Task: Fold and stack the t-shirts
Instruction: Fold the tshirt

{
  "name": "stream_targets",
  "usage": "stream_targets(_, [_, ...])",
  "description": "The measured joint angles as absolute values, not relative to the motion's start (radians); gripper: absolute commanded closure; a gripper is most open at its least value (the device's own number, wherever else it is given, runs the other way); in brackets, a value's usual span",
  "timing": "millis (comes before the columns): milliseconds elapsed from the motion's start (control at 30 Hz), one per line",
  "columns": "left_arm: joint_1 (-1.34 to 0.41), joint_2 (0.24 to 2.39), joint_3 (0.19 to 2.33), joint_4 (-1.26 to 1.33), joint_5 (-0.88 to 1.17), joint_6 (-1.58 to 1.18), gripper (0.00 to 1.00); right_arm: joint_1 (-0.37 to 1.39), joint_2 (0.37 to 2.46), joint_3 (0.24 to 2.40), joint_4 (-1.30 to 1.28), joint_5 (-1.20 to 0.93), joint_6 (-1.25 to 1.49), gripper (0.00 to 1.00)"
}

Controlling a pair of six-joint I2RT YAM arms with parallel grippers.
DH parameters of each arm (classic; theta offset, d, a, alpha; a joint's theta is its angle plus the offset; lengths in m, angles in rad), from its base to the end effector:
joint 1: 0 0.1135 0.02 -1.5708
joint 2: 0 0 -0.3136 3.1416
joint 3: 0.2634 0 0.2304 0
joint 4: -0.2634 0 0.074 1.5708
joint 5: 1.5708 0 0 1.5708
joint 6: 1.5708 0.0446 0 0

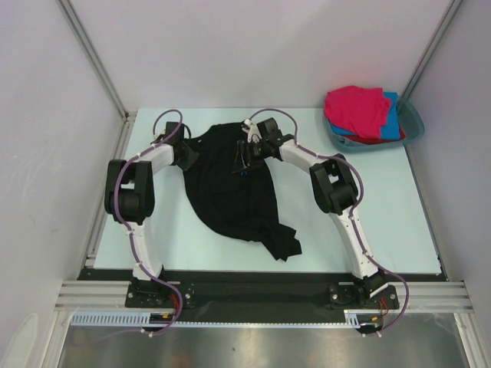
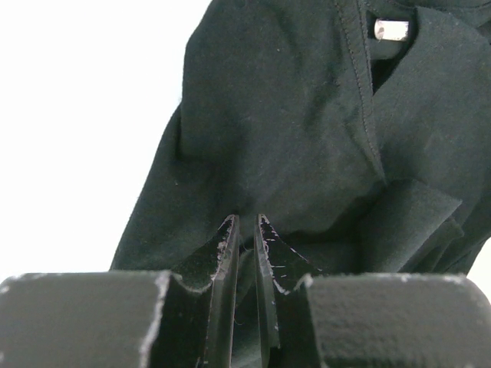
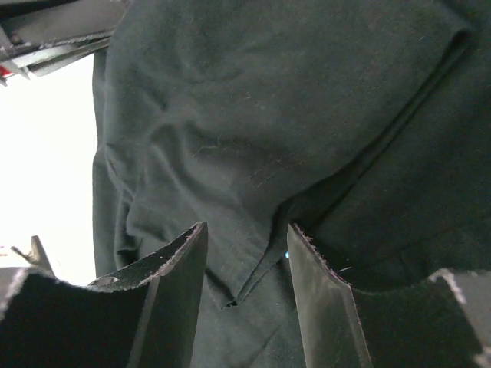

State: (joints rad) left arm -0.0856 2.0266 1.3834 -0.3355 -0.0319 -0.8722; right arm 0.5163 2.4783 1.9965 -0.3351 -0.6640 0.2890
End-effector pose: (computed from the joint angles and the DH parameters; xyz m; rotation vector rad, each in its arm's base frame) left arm 0.4367 -0.0360 0.2113 -1.0014 2.3807 -0.3265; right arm 0.4793 0.3037 0.1771 -0.6114 2.4015 1.1597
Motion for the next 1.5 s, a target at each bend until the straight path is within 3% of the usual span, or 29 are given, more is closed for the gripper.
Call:
stream_targets(200, [-0.085, 2.026, 1.382, -0.336, -0.034, -0.872, 0.82, 0.527, 2.476, 2.009, -0.355, -0.591, 0.274, 0.49])
stream_targets(333, [-0.084, 2.024, 1.382, -0.336, -0.034, -0.872, 0.82, 0.534, 2.476, 2.023, -0.373, -0.554, 0.262, 0.59])
stream_targets(633, [-0.084, 2.023, 1.382, -0.336, -0.035, -0.872, 0.82, 0.535, 2.494, 2.05, -0.398, -0.523, 0.232, 1.0])
stream_targets(1500, [-0.084, 2.023, 1.382, -0.334, -0.034, -0.872, 0.82, 0.536, 2.349, 2.043, -0.434, -0.466, 0.156, 1.0])
